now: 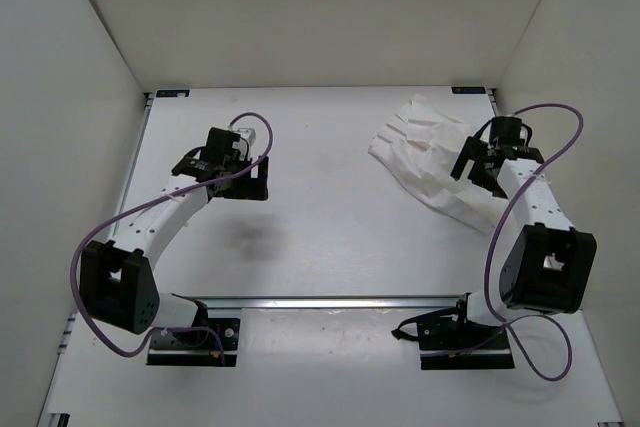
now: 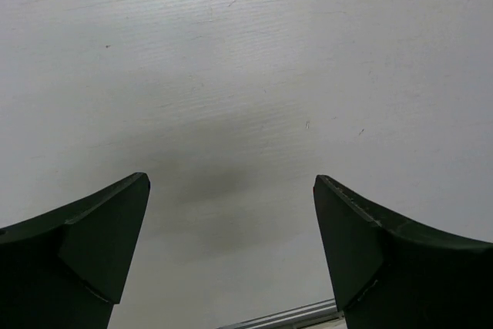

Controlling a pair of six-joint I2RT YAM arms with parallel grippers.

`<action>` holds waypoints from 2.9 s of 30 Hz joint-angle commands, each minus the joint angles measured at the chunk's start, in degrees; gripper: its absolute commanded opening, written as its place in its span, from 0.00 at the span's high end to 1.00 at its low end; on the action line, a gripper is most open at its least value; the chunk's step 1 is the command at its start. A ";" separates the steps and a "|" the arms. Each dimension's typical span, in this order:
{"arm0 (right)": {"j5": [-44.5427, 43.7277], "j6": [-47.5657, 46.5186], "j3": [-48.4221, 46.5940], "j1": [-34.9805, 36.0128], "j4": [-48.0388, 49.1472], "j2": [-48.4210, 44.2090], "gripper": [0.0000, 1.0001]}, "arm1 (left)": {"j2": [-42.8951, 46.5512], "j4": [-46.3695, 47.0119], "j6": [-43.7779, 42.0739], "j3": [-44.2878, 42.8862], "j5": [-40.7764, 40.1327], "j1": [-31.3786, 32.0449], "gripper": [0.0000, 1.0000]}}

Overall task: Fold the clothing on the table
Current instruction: Move the skirt to the center of the board

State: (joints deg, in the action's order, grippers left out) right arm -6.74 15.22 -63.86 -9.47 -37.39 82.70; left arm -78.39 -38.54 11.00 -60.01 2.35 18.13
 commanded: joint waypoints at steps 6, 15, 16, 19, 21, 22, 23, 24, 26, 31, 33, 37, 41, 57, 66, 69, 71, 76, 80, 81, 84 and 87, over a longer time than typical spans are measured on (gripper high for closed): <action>-1.89 1.73 2.93 -7.30 0.11 -0.86 0.01 | 0.00 -0.21 -0.54 -2.57 -2.26 0.41 0.02; 1.37 3.15 6.55 -7.76 2.50 4.57 0.01 | -0.44 0.23 -0.37 -2.39 -0.24 1.65 0.02; 2.16 3.32 6.55 -7.40 2.23 6.23 0.01 | -0.97 0.05 -0.37 -2.74 -0.41 1.73 0.01; 1.39 3.50 7.34 -7.05 2.75 8.18 0.01 | -1.94 0.05 -0.81 -3.54 -0.86 2.61 0.02; 1.12 3.59 7.60 -6.78 3.20 8.89 0.01 | -1.94 0.22 -0.55 -3.80 0.11 2.00 0.02; 1.03 3.15 8.21 -7.22 3.46 9.58 0.01 | -2.12 0.31 -0.63 -3.54 0.11 1.47 0.02; 0.94 3.23 8.74 -7.31 3.98 9.59 0.01 | -1.94 0.49 -0.37 -3.36 0.63 1.21 0.02; 1.81 3.58 9.36 -8.10 4.42 9.59 0.02 | -2.12 0.66 -0.46 -3.10 1.16 0.94 0.01; 3.04 3.15 10.41 -8.80 4.87 9.94 0.08 | -2.12 0.58 -0.46 -2.66 0.99 0.33 0.01; 3.40 2.18 11.38 -8.19 6.62 9.94 0.34 | -3.26 1.19 -0.37 -3.01 2.39 0.68 0.02; 3.58 1.92 11.56 -7.58 7.32 10.29 0.60 | -4.13 1.37 -0.28 -3.36 2.66 0.77 0.01; 4.90 2.00 10.86 -7.92 6.63 11.96 0.99 | -4.40 1.72 -0.20 -3.54 3.28 0.51 0.01; 5.61 1.66 5.96 -5.48 3.73 12.93 1.00 | -3.96 1.63 -0.19 -3.36 3.36 -0.02 0.01; 48.75 0.68 -54.80 27.03 2.51 19.42 1.00 | -0.72 3.92 3.58 -5.38 3.36 -4.15 0.01; 49.90 15.17 -18.20 23.02 32.14 2.85 1.00 | 4.38 4.18 4.38 -6.61 5.12 -6.27 0.02; 49.64 22.20 3.61 18.64 43.42 -2.17 1.00 | 5.00 4.62 4.20 -5.74 6.17 -6.44 0.02; 49.90 24.40 14.85 16.51 46.51 -4.02 1.00 | 5.00 4.97 3.59 -4.77 7.31 -6.27 0.01; 48.93 23.63 26.23 14.75 45.39 -5.26 1.00 | 3.78 7.08 3.50 -2.31 8.46 -5.21 0.01; 49.55 23.10 28.34 13.26 43.81 -6.13 0.76 | 0.71 8.75 3.67 -2.31 9.96 -3.72 0.01; 48.85 21.97 27.91 12.56 43.28 -7.01 0.66 | 0.35 9.10 3.76 -2.31 10.56 -3.02 0.01; 46.65 18.37 26.24 9.57 39.16 -9.39 0.39 | -0.45 9.62 3.06 -3.01 13.11 -1.44 0.01; 44.46 13.18 23.61 7.11 31.36 -11.94 0.17 | -0.71 9.11 2.97 -3.27 15.92 0.23 0.01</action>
State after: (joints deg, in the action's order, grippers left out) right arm 40.23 34.35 -36.40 -0.10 -1.32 74.08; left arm -79.59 -30.94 14.83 -62.39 13.54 16.58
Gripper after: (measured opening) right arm 0.779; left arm 0.987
